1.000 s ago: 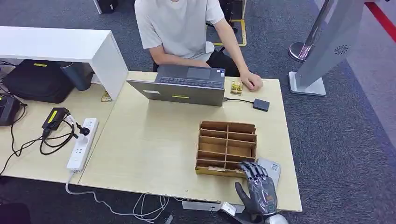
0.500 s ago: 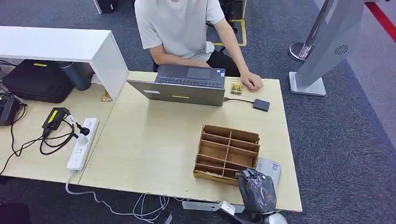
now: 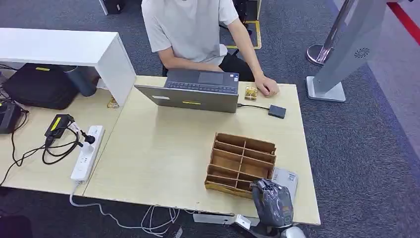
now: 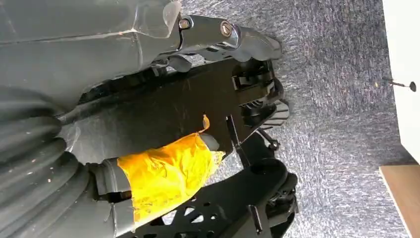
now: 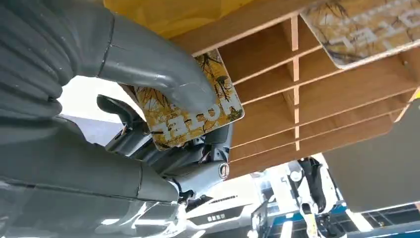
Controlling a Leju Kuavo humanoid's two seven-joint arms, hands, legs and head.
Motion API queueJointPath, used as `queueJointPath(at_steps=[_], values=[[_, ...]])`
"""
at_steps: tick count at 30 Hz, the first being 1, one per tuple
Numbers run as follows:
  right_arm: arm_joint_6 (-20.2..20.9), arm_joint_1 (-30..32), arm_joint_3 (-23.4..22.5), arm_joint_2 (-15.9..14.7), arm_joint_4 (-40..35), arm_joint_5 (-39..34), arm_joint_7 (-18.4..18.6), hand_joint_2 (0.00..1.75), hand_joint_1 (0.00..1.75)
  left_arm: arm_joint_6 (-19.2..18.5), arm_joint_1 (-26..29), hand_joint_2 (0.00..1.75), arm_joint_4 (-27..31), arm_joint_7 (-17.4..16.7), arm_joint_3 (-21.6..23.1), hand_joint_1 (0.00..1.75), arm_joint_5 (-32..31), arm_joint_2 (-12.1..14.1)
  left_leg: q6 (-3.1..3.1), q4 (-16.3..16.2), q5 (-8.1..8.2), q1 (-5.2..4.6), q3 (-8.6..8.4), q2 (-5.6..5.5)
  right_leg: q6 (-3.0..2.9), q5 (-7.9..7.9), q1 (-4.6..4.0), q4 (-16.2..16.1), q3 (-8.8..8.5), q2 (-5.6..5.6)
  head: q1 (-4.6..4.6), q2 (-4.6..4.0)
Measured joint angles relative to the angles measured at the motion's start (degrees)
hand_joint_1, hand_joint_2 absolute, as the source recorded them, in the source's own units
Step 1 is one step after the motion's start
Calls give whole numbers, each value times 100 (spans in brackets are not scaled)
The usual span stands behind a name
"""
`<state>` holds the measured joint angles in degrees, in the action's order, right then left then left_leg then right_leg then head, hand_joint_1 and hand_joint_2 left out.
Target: Pass the card to the sensor for recognition and then transmit it.
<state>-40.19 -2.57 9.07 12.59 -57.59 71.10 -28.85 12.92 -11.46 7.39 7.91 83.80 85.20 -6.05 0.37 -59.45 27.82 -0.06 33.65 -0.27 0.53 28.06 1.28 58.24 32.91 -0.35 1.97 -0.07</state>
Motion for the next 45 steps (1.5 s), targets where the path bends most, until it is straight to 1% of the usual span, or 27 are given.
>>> queueJointPath(at_steps=[2,3,5,8,11,13,15,18,20,25,28,29,31,32,34,36,37,38,39,40,41,44,45], values=[[0,-29,37,-11,0,-166,-7,175,175,-11,1,175,-2,-2,4,0,-4,2,0,0,0,0,1,0,0,0,0,1,0,1,0,0],[0,-65,80,-30,6,-372,-7,175,175,-30,1,175,-2,0,9,0,-11,2,0,0,0,0,1,1,0,0,0,1,0,1,0,0],[24,-230,280,-114,37,-965,175,175,175,-48,1,175,-2,-2,24,0,-39,2,0,0,-1,0,0,3,-1,-2,0,1,0,4,0,0],[471,-579,844,-410,-35,-2076,577,175,175,-63,0,175,-2,-2,81,0,-87,2,0,-1,-6,-1,0,5,-1,-5,1,1,0,6,0,0],[1048,-988,1294,-691,-133,-2567,732,175,175,-103,-1,175,-2,-7,131,0,-120,7,-2,-3,-8,-1,-2,7,-1,-13,1,1,1,11,2,2],[1571,-1285,1557,-871,-225,-2912,811,175,175,-120,-1,175,-2,-9,153,0,-142,13,-2,-5,-9,-1,-2,6,-1,-13,1,1,0,9,0,0],[2158,-1602,1738,-1008,-293,-3248,892,175,175,-140,-2,175,-2,-9,173,0,-157,22,-3,-6,-9,-1,-2,7,-2,-13,1,2,1,10,0,0],[2930,-2129,1980,-1193,-328,-3684,1044,175,175,-164,-4,175,-2,-7,225,0,-162,22,-3,-6,-9,-1,-2,7,-2,-13,0,3,1,10,0,0],[3188,-2471,2120,-1265,-308,-3846,1158,175,175,-181,-5,175,-2,-9,245,0,-160,24,-3,-6,-9,0,-2,7,-2,-13,0,4,1,11,0,0],[3451,-3238,2410,-1287,-155,-3986,1443,175,175,-225,-11,175,-2,-13,251,0,-162,24,-3,-5,-9,0,-1,6,-2,-13,0,5,2,10,2,0],[3403,-3700,2590,-1268,33,-3969,1668,175,175,-240,-23,175,-2,-35,278,0,-186,24,-3,-5,-9,0,0,5,-2,-13,0,6,1,9,0,0],[3239,-3849,2649,-1244,104,-3830,1778,175,175,-251,-34,175,-2,-59,291,0,-229,24,-3,-5,-9,0,0,4,-2,-13,0,6,1,9,0,0],[2708,-4117,2736,-1141,273,-3548,1979,175,175,-271,-56,175,-2,-116,308,0,-325,22,-6,-5,-11,0,-1,4,-2,-13,0,6,2,10,0,0],[2379,-4235,2778,-1099,341,-3319,2134,175,175,-275,-77,175,-2,-168,319,0,-407,22,-6,-5,-11,0,-1,4,-2,-13,0,6,2,10,2,0],[1432,-4440,2817,-994,525,-2663,2483,175,175,-293,-120,175,-2,-306,337,0,-632,9,-5,-6,-12,0,-1,-1,-2,-13,0,6,2,6,2,0],[538,-4561,2806,-931,660,-1807,2658,175,175,-308,-169,175,-2,-418,339,0,-886,-18,-5,-8,-12,0,-2,-7,-2,-13,0,6,2,1,0,0],[211,-4542,2684,-909,614,-1051,2638,175,175,-332,-196,175,-2,-488,341,0,-1061,-28,-5,-8,-12,0,-1,-8,-2,-13,0,6,1,1,-2,0],[124,-4484,2539,-878,526,-567,2563,175,175,-354,-217,175,-2,-518,343,0,-1150,-33,-5,-8,-12,0,-1,-7,-2,-13,0,6,1,2,0,0],[55,-4425,2250,-813,406,-12,2425,175,175,-385,-234,175,-2,-562,343,0,-1226,-35,-6,-8,-11,-1,-1,-7,-2,-13,1,6,1,3,2,0],[24,-4390,2038,-757,350,210,2317,175,175,-409,-248,175,-2,-570,345,0,-1248,-39,-6,-8,-10,-1,0,-6,-2,-12,1,5,1,3,2,0],[22,-4368,1861,-701,310,276,2192,175,175,-424,-266,175,-2,-573,345,0,-1259,-53,-6,-8,-10,-1,0,-9,-1,-12,1,4,1,-1,2,0],[17,-4242,1182,-492,175,529,1644,175,175,-518,-275,175,0,-570,348,0,-1257,-122,-6,-7,-10,1,2,-11,-1,-12,0,4,-2,-6,-2,0],[17,-4181,1005,-424,146,580,1551,175,175,-531,-278,175,0,-568,350,0,-1255,-129,-6,-7,-10,1,1,-7,-1,-12,0,3,-1,-1,0,0]])
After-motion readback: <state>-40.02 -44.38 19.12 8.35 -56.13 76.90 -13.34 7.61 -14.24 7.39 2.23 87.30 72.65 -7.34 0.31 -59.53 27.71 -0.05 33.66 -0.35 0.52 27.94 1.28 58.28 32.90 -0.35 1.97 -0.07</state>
